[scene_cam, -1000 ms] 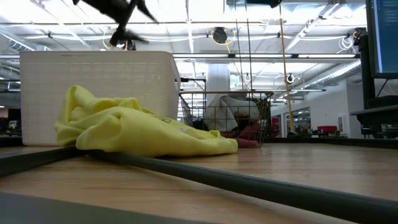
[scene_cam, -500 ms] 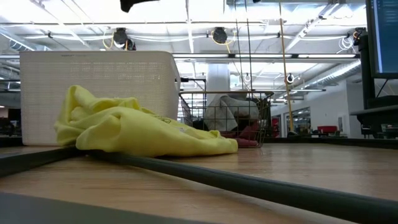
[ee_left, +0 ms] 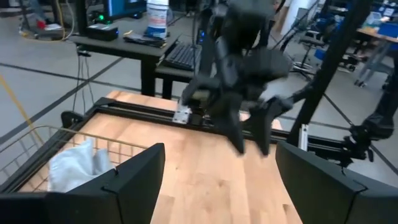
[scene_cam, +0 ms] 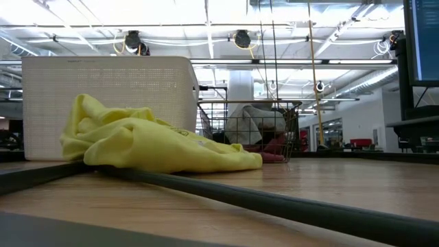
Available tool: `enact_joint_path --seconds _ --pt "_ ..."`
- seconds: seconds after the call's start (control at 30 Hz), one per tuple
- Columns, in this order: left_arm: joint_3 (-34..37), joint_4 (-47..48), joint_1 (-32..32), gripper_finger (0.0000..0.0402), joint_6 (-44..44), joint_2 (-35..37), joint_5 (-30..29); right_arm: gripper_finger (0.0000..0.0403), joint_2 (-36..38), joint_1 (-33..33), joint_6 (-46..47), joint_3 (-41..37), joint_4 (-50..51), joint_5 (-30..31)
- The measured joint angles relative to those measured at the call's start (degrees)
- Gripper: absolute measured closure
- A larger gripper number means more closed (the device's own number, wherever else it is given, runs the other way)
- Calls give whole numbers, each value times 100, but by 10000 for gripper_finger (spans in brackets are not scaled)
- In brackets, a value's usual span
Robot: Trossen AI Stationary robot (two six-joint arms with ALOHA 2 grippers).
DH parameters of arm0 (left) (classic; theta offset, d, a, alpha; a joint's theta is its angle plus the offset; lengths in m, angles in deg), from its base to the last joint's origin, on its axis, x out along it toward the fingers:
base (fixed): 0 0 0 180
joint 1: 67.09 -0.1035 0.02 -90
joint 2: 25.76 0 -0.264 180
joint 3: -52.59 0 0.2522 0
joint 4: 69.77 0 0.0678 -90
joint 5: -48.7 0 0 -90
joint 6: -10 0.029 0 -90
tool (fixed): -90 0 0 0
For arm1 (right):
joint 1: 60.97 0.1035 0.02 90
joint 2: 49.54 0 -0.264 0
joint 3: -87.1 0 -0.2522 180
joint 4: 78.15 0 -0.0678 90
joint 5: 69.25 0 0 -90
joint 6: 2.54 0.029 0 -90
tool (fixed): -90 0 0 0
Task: Pick & Place Cloths
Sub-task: Put the yellow shirt into the white bin
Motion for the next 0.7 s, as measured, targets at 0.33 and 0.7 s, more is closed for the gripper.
enact_joint_path --seconds 0.33,0.7 --pt "0 -89 689 91 -12 0 -323 206 -1158 226 -89 -2 -103 507" --pt "0 -153 1011 91 -166 0 -480 206 -2113 221 -76 0 -636 878"
